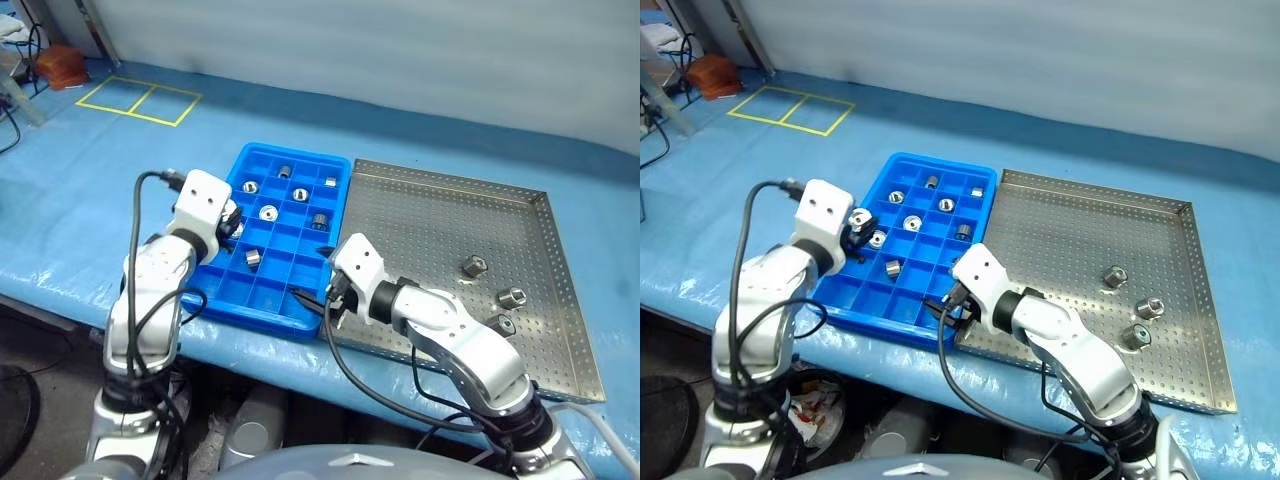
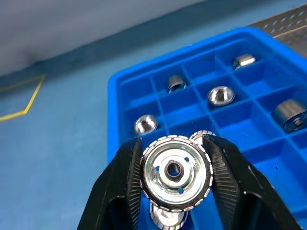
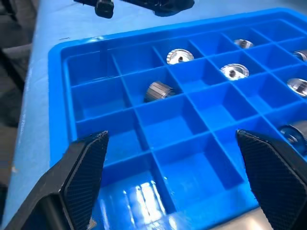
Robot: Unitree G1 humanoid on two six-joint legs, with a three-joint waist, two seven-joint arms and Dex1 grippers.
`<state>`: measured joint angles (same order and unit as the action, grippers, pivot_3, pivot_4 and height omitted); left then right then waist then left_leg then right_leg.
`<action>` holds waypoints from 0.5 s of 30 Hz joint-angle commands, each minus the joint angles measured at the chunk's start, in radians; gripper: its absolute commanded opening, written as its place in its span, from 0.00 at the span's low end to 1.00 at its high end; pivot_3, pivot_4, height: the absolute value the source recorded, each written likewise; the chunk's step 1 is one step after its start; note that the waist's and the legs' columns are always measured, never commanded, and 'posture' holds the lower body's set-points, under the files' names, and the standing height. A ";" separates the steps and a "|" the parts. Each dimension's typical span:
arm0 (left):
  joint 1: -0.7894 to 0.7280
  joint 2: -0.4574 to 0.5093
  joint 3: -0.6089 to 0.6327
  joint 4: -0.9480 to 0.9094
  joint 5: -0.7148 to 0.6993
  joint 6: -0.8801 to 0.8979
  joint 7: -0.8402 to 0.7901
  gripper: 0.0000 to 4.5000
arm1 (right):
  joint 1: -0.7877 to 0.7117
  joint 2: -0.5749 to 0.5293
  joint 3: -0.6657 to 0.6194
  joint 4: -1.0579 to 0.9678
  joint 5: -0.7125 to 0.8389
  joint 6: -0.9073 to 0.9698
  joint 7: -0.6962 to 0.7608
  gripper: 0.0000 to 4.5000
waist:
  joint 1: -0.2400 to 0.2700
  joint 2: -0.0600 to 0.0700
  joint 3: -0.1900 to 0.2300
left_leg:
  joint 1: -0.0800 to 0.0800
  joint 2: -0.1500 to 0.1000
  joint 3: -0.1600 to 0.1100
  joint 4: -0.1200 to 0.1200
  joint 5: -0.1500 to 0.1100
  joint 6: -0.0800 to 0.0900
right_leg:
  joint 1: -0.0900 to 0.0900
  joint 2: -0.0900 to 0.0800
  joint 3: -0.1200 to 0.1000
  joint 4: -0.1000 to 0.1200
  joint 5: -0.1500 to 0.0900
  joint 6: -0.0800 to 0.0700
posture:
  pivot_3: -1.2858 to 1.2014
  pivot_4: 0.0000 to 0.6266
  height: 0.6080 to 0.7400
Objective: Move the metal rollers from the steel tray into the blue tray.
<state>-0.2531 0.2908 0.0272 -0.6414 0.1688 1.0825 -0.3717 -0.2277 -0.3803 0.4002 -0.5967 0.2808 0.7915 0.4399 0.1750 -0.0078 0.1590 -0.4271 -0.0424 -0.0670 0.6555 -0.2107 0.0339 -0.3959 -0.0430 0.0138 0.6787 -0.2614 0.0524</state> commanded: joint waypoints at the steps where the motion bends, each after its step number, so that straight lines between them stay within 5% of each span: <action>1: 0.050 -0.018 0.016 -0.082 0.011 0.004 0.062 0.38 | -0.032 0.015 0.020 0.007 -0.001 -0.039 0.034 1.00 | 0.029 0.000 0.000 | 0.000 0.000 0.000 0.000 0.000 -0.001 | 0.000 0.000 0.000 0.000 0.000 0.000 | 0.69 0.24 1.00; 15: 0.162 -0.043 -0.006 -0.104 -0.019 -0.029 0.155 0.38 | 0.030 0.052 0.091 -0.072 0.001 -0.002 0.012 1.00 | 0.222 -0.001 -0.001 | -0.002 0.002 0.004 -0.003 -0.003 -0.008 | -0.005 0.000 -0.001 -0.001 0.001 -0.003 | 0.68 0.24 1.00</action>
<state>-0.0697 0.2503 0.0117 -0.6909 0.1461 1.0769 -0.2384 -0.2050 -0.3281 0.4953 -0.6159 0.2791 0.7881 0.4571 0.3967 -0.0090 0.1580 -0.4294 -0.0403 -0.0621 0.6529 -0.2132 0.0258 -0.4013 -0.0423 0.0126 0.6775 -0.2599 0.0498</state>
